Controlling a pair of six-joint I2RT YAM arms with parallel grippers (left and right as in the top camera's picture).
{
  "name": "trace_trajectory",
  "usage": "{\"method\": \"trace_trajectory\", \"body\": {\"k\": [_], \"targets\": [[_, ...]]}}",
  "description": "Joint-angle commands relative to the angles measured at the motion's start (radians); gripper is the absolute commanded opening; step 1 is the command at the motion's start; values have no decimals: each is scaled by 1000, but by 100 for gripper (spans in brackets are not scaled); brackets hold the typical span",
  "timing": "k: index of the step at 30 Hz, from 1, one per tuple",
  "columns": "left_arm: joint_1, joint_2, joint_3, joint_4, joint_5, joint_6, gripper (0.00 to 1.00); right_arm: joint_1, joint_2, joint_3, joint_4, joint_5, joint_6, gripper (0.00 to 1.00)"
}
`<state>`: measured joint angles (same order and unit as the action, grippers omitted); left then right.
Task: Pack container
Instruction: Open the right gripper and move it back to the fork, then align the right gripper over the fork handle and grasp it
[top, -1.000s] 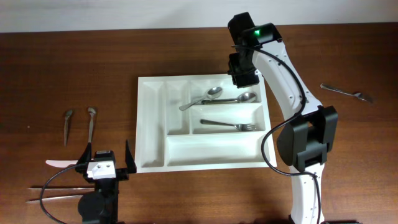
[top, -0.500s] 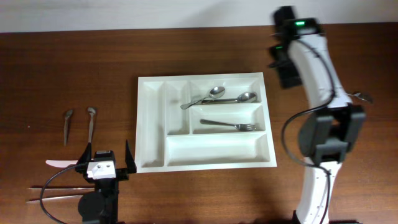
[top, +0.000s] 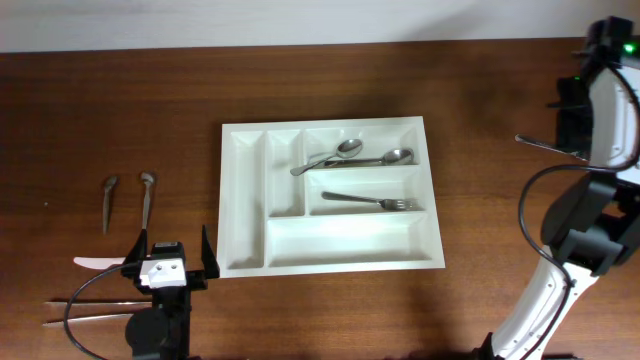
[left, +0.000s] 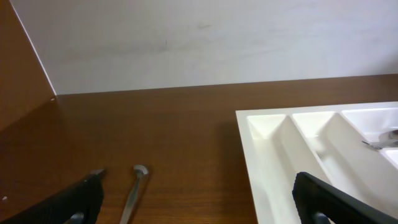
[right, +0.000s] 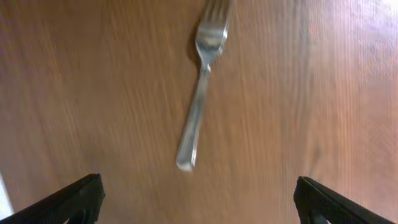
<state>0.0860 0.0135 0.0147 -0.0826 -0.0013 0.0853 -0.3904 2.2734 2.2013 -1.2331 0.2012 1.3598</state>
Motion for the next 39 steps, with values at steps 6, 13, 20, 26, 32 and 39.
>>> {"method": "trace_trajectory", "body": {"k": [6,13,20,26,32,39], "targets": [[-5,-8,-6,0,-3,-6,99,-64,95,9,148,-147,-151,99],[-5,-8,-6,0,-3,-6,99,-83,132,9,203,-163,-152,99],[-5,-8,-6,0,-3,-6,99,-88,170,9,215,-191,-152,99],[-5,-8,-6,0,-3,-6,99,-88,175,9,193,-189,-142,99],[-5,-8,-6,0,-3,-6,99,-90,175,9,146,-182,-72,99],[-5,-8,-6,0,-3,-6,99,-97,179,9,145,-182,-68,99]]}}
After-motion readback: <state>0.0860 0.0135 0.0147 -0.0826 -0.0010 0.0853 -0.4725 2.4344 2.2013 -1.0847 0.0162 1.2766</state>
